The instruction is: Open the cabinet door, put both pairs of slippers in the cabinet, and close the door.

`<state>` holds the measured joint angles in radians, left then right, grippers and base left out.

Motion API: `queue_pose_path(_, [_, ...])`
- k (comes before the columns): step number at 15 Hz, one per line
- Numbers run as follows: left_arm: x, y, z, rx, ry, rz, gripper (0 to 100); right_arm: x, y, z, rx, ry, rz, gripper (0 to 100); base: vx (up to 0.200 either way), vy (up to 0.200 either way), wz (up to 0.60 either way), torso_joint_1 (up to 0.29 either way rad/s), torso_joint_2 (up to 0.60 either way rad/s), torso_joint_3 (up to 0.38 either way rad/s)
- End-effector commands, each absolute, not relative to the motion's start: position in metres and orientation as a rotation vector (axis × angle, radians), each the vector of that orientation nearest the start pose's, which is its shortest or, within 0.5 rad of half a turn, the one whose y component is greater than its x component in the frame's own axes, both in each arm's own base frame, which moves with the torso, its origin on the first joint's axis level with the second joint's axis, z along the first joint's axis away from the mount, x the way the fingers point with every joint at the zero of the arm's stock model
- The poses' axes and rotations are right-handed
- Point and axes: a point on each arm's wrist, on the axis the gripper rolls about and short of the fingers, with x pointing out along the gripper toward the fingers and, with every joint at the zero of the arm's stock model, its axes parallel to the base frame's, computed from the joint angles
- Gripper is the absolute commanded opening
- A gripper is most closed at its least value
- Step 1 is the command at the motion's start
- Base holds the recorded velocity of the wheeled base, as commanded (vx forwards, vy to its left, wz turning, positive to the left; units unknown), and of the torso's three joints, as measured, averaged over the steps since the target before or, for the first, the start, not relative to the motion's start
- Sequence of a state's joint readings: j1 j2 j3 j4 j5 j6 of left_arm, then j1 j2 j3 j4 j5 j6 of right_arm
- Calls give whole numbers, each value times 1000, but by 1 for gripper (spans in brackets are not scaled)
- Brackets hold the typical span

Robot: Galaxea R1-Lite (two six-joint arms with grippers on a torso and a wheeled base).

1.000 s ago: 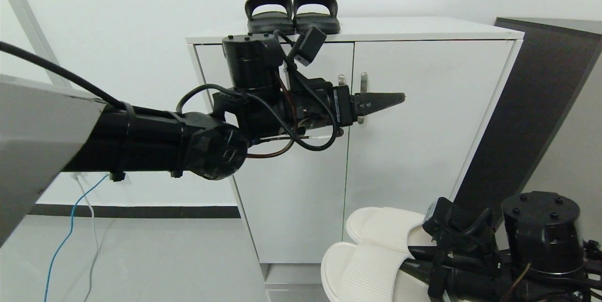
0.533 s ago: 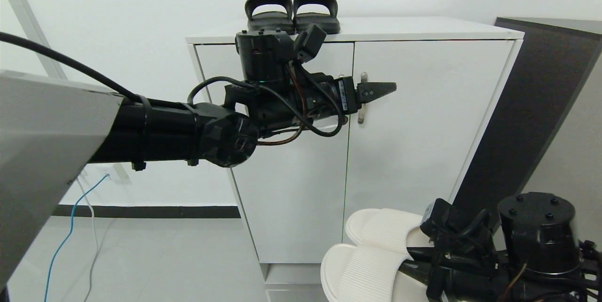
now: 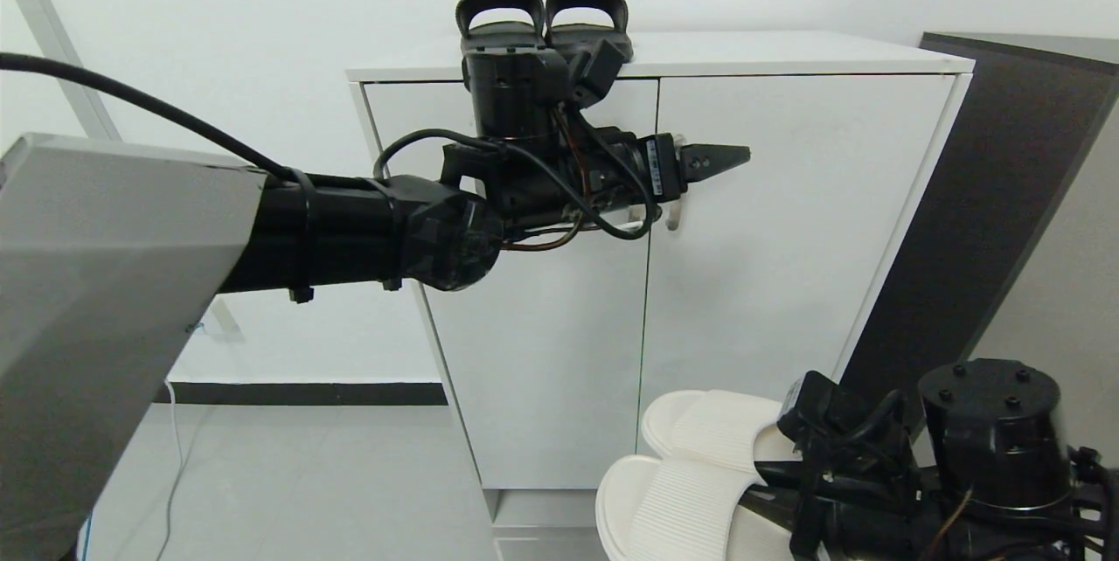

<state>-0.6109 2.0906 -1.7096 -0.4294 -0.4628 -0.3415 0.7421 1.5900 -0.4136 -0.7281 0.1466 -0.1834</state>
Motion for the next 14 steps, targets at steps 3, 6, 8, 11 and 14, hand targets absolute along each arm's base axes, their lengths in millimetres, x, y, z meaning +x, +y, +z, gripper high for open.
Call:
queue_pose_path(3, [361,-273,258,-312,153,-1081,100,171,162,123,-304,358,914,0,0,0,0,0,0,0])
queue_pose_path(6, [360,-272,260,-312,147,-1082,100,172,162,123,-301,346,913,0,0,0,0,0,0,0])
queue_pose_path(8, [357,-270,264,-313,143,-1078,0,170,161,122,-303,352,914,0,0,0,0,0,0,0])
queue_pose_path(11, [340,-265,270,-311,156,-1088,0,166,162,121,-303,356,933,0,0,0,0,0,0,0])
queue_pose_path(14, [327,-260,271,-307,170,-1093,0,158,163,119,-309,361,965,0,0,0,0,0,0,0])
